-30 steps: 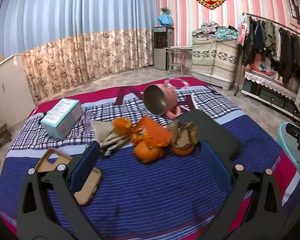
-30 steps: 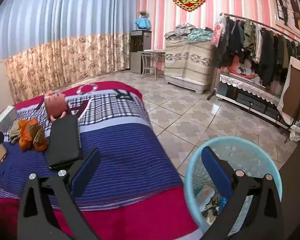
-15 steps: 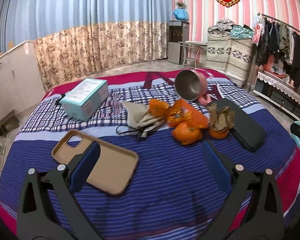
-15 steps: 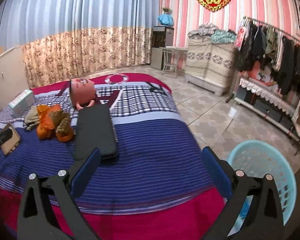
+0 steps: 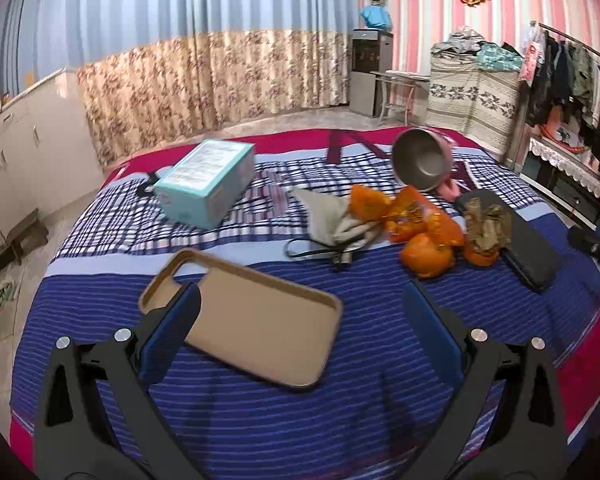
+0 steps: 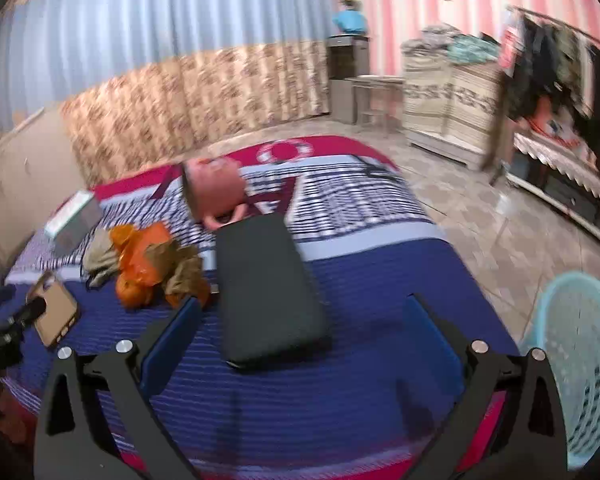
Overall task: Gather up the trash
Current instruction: 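Move the right tool to the bed and grasp the tan cloth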
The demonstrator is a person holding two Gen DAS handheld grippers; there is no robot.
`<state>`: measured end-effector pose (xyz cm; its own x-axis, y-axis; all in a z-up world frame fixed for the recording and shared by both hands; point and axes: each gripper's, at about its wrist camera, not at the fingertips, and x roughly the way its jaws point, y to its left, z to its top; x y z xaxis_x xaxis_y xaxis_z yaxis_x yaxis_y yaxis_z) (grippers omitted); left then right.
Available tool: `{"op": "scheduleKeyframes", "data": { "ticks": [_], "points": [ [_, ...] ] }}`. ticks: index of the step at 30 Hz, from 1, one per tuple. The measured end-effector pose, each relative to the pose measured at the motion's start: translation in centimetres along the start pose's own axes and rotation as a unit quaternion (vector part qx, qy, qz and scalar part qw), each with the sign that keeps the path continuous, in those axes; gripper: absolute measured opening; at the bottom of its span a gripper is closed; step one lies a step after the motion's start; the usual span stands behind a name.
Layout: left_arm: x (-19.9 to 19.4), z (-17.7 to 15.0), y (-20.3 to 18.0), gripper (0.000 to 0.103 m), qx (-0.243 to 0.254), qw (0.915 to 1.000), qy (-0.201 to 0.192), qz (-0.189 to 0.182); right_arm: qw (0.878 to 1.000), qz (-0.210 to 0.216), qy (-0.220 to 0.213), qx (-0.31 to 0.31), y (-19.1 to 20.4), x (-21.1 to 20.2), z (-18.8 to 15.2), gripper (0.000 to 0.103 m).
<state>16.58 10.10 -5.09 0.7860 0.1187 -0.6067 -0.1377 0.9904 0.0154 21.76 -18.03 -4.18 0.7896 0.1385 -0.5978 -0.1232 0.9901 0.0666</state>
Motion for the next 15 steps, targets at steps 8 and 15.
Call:
{"op": "scheduleKeyframes", "data": {
  "ticks": [8,15],
  "points": [
    [0.5,0.1,3.2,0.097,-0.028,0.999,0.013,0.034,0.996,0.052,0.028,-0.059,5.6,4.3,0.9,0.067],
    [0.8,1.1,2.5,0.097,-0.03,0.9993,0.008,0.021,0.992,0.104,0.049,-0.057,6.7,5.6,1.0,0.018]
  ]
}}
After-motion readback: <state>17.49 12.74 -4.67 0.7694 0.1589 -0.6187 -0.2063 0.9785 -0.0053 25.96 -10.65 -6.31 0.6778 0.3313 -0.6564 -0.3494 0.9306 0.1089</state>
